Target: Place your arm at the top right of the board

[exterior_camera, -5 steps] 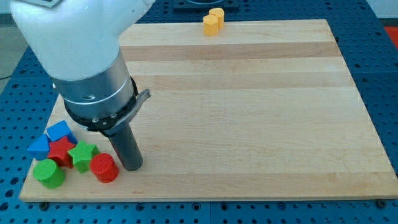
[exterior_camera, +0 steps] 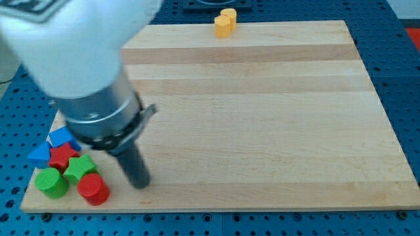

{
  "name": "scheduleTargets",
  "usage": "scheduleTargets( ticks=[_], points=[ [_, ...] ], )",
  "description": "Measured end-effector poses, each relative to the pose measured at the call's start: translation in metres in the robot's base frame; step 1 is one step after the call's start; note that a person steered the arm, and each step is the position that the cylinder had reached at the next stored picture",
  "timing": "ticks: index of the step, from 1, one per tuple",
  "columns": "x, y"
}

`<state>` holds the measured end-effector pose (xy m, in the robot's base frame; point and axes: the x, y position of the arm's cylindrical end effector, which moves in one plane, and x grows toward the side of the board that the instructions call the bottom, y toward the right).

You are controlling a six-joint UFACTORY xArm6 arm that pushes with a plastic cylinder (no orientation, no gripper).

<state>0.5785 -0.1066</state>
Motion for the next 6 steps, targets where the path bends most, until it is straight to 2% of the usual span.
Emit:
scheduleTargets(
  ticks=[1, 2, 4, 5, 6],
  points=[
    [-0.067, 0.074],
    [-0.129, 0.121],
    [-0.13, 0.142],
    [-0.16, 0.254],
    [-0.249, 0.339]
  ],
)
